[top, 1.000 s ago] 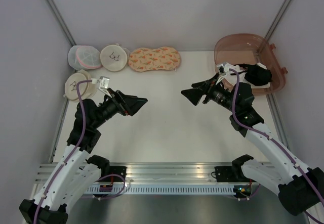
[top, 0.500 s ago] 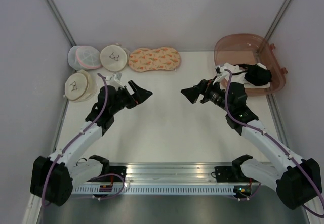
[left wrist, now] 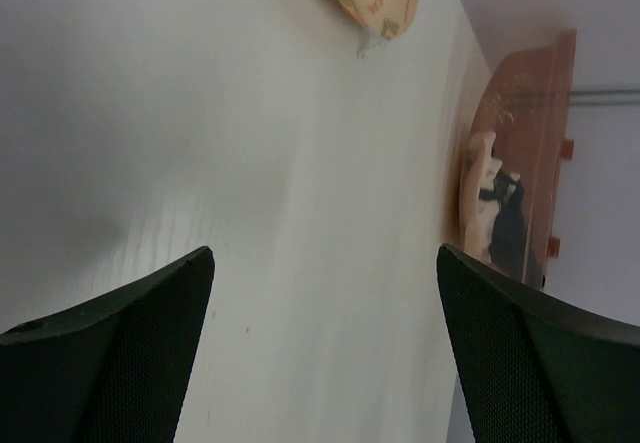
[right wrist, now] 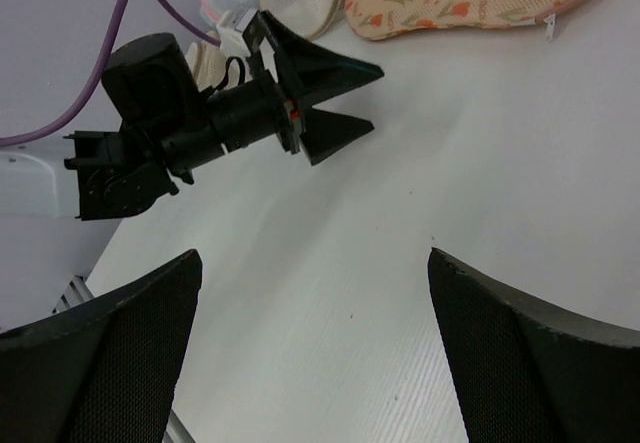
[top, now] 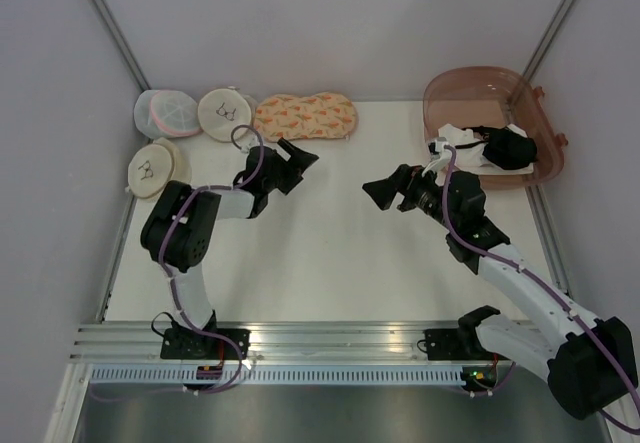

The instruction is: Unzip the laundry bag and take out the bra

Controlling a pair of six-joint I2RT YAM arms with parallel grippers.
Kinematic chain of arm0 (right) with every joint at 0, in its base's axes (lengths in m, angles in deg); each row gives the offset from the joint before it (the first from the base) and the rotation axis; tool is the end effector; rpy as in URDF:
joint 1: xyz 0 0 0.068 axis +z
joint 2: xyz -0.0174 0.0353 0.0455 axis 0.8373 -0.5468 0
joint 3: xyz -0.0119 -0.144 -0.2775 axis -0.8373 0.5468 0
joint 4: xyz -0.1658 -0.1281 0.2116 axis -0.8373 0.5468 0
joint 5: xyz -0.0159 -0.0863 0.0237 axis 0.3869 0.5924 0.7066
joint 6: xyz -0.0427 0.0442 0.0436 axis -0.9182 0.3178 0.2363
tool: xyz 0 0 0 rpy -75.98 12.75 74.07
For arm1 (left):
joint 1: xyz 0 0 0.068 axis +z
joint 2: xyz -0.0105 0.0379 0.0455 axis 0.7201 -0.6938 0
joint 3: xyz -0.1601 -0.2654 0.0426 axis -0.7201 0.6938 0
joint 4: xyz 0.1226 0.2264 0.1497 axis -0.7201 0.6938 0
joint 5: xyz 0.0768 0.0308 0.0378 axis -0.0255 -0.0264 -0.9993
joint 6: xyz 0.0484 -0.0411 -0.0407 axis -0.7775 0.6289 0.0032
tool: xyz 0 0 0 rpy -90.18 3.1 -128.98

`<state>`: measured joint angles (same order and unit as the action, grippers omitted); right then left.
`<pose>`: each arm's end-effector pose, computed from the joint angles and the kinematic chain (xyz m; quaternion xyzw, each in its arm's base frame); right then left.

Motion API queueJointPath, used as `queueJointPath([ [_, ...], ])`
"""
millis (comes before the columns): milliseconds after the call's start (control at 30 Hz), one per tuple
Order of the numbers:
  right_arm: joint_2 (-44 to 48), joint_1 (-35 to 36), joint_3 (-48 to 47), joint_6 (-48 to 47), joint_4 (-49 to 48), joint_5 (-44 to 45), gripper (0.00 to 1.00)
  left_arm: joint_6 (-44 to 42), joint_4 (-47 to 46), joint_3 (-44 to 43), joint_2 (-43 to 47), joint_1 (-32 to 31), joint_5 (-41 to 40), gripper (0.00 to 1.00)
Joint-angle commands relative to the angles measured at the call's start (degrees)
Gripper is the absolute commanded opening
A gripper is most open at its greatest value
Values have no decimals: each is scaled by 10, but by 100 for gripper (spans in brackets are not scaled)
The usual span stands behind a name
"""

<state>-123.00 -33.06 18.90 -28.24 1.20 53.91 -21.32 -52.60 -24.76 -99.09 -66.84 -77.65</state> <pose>0.2455 0.1281 0.3078 -0.0437 0.7522 0.3975 0.5236 0.4144 -0.1661 0.1514 -0.2717 0.7915 -0.4054 0.3678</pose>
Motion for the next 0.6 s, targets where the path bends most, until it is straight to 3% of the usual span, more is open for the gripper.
queueJointPath([
  [0, 24, 1, 1, 0, 5, 11, 98, 52, -66, -99, -59, -4, -71, 95],
  [200, 46, 0, 9, -7, 27, 27, 98, 94, 61, -200, -120, -7, -215, 94],
  [300, 52, 0, 15, -1, 32, 25, 98, 123, 164, -308, -164, -6, -254, 94],
  [367, 54, 1, 15, -1, 45, 29, 98, 142, 267, -365, -204, -6, -261, 94],
  [567, 69, 1, 20, -2, 65, 47, 98, 206, 361, -465, -255, -6, -236, 89],
])
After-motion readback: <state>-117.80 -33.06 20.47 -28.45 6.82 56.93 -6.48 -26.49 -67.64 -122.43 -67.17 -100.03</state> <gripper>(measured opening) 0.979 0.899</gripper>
